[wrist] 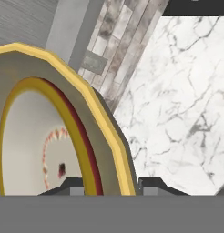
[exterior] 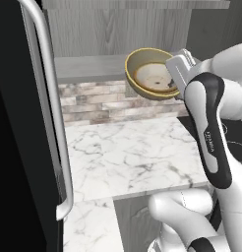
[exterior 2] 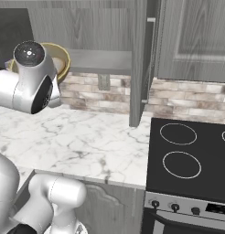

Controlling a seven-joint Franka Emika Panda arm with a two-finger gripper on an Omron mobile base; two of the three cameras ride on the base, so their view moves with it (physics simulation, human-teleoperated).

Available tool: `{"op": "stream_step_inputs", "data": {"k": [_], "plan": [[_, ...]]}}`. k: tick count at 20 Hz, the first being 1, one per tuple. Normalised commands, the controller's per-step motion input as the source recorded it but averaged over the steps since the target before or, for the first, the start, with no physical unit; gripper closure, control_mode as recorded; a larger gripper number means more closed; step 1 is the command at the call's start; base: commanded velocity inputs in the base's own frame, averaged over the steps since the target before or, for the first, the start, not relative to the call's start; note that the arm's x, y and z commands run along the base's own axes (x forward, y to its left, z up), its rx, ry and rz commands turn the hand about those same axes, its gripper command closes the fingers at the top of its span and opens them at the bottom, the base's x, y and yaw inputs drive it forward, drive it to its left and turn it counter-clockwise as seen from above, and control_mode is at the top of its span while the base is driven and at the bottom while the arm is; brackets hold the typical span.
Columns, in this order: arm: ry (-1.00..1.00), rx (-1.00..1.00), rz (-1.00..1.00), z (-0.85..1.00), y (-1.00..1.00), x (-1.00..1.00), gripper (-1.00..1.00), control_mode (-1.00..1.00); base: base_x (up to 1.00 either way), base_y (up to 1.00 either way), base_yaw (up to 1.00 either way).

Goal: Pick up the bowls on the counter and stack them on top of one another in the open cabinet. Place the smaller bowl on top of the larger bowl.

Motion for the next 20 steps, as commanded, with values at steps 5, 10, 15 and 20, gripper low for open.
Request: {"op": "stream_step_inputs", "data": {"k": [5, 10, 15, 20], "plan": [[0.00, 0.09, -0.17, 0.23, -0.12, 0.00, 1.00, -1.00, 0.00, 0.00, 0.00], [-0.01, 0.01, 0.00, 0.03, -0.01, 0.03, 1.00, -1.00, 0.00, 0.00, 0.00], [0.03, 0.00, 0.00, 0.00, 0.00, 0.40, 1.00, -1.00, 0.00, 0.00, 0.00], [0.04, 0.00, 0.00, 0.00, 0.00, 0.52, 1.00, -1.00, 0.00, 0.00, 0.00]]}}
